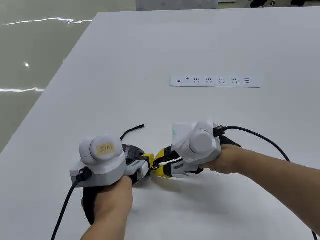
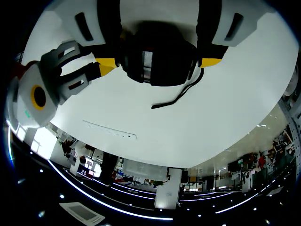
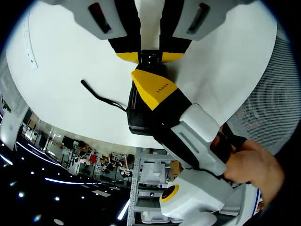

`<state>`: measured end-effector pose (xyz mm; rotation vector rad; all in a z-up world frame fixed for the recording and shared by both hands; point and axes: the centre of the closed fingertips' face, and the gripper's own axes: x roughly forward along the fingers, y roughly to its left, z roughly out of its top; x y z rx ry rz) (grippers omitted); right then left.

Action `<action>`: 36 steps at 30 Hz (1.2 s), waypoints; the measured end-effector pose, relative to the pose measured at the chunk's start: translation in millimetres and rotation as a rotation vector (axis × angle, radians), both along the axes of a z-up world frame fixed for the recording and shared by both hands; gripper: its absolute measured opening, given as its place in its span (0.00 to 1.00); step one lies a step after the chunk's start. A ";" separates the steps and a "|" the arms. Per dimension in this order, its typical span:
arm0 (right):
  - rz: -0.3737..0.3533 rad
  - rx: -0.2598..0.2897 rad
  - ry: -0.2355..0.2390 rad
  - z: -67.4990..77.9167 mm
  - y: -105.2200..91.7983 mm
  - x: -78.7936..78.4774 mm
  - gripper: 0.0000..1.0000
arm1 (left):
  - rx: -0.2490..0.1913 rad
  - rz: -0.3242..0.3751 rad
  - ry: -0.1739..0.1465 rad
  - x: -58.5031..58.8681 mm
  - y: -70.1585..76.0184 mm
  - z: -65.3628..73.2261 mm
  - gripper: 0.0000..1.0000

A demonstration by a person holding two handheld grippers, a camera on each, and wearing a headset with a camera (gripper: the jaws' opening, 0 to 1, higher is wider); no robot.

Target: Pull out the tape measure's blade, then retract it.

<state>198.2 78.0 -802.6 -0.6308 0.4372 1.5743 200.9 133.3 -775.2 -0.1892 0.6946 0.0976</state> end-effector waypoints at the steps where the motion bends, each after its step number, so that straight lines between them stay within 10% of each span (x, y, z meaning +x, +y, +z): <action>1: -0.001 0.000 0.000 -0.6 0.3 0.2 0.14 | 0.000 0.000 0.000 -0.5 0.0 0.3 0.60; 36: -0.076 0.008 0.021 -5.0 0.1 0.8 0.17 | 0.031 0.002 0.009 0.1 -1.8 -2.1 0.63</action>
